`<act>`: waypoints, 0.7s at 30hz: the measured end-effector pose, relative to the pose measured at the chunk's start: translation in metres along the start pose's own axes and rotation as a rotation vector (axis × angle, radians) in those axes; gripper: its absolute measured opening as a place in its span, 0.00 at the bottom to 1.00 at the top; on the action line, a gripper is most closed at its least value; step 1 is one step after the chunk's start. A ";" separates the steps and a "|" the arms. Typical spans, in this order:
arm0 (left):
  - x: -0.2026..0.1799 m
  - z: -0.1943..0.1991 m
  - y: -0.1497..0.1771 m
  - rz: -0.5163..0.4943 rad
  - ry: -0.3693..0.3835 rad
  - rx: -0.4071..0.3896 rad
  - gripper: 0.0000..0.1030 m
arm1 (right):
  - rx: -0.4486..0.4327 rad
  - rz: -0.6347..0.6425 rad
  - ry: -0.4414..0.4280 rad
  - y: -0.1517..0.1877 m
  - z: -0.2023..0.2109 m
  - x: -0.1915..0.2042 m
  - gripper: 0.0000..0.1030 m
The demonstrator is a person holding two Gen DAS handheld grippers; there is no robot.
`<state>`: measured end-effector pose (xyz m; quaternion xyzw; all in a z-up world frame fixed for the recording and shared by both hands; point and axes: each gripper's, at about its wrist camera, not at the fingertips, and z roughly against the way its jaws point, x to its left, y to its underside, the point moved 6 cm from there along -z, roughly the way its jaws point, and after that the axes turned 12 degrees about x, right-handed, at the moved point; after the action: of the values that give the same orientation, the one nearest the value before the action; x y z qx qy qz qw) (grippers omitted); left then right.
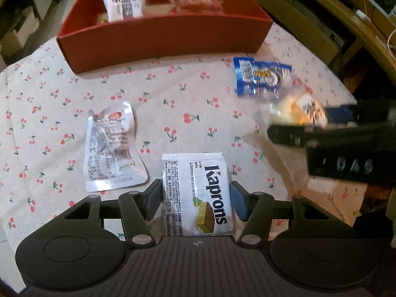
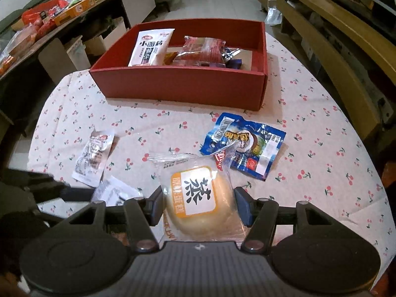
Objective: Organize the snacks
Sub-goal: 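Grasp the Kaprons packet with left tool while right grasps the round bun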
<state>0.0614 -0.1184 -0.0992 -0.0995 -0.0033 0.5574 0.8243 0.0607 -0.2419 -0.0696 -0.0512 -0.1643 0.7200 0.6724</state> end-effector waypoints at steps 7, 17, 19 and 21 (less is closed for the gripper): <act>0.008 0.005 -0.003 0.028 -0.007 -0.009 0.63 | 0.017 0.016 0.013 0.009 -0.003 0.006 0.71; 0.008 -0.008 0.006 0.002 -0.053 0.034 0.64 | 0.093 0.070 0.059 0.018 -0.026 0.013 0.71; 0.006 -0.008 0.006 -0.003 -0.059 0.033 0.64 | 0.098 0.084 0.073 0.019 -0.028 0.013 0.71; 0.007 -0.009 0.005 -0.004 -0.063 0.030 0.65 | 0.106 0.084 0.070 0.020 -0.030 0.011 0.72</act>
<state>0.0600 -0.1117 -0.1094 -0.0696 -0.0214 0.5587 0.8262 0.0499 -0.2269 -0.1020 -0.0474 -0.1001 0.7531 0.6485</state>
